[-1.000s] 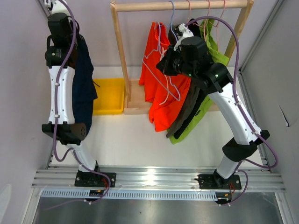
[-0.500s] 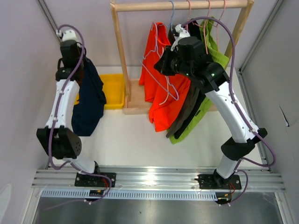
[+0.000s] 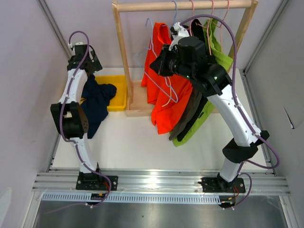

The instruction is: Remove the shorts from the hanger

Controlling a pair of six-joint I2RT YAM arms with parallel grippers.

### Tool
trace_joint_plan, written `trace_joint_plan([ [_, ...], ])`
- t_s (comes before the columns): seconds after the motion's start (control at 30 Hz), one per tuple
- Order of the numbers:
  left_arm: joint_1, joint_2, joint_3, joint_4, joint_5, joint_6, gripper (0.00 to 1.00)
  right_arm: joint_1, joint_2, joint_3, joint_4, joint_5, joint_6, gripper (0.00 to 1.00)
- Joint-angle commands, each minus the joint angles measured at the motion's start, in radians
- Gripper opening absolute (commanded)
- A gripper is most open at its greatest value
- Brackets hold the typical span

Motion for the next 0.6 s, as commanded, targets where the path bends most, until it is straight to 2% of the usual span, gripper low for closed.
trace_joint_plan([
  [0.0, 0.013, -0.126, -0.067, -0.074, 0.004, -0.096, 0.99, 0.024, -0.003, 0.087, 0.068, 0.002, -0.027, 0.00],
  [0.07, 0.007, -0.215, -0.148, 0.015, 0.026, -0.097, 0.99, 0.021, 0.019, 0.148, 0.077, 0.008, -0.040, 0.00],
  [0.1, 0.002, -0.296, -0.250, 0.034, 0.028, -0.094, 0.99, 0.021, 0.046, 0.171, 0.080, 0.011, -0.045, 0.00],
  [0.17, -0.005, -0.364, -0.328, 0.058, 0.037, -0.088, 0.99, 0.008, 0.074, 0.208, 0.096, 0.014, -0.048, 0.00],
  [0.3, -0.028, -0.538, -0.511, 0.097, 0.063, -0.085, 0.99, -0.013, 0.112, 0.211, 0.221, 0.057, -0.054, 0.00],
  [0.33, -0.048, -0.579, -0.616, 0.120, 0.066, -0.082, 0.99, -0.018, 0.137, 0.210, 0.247, 0.065, -0.053, 0.00],
  [0.43, -0.076, -0.723, -0.704, 0.144, 0.067, -0.091, 0.99, -0.039, 0.210, 0.248, 0.306, 0.089, -0.043, 0.00],
  [0.57, -0.179, -0.870, -0.780, 0.134, 0.026, -0.093, 0.99, -0.050, 0.279, 0.257, 0.387, 0.141, -0.071, 0.00],
])
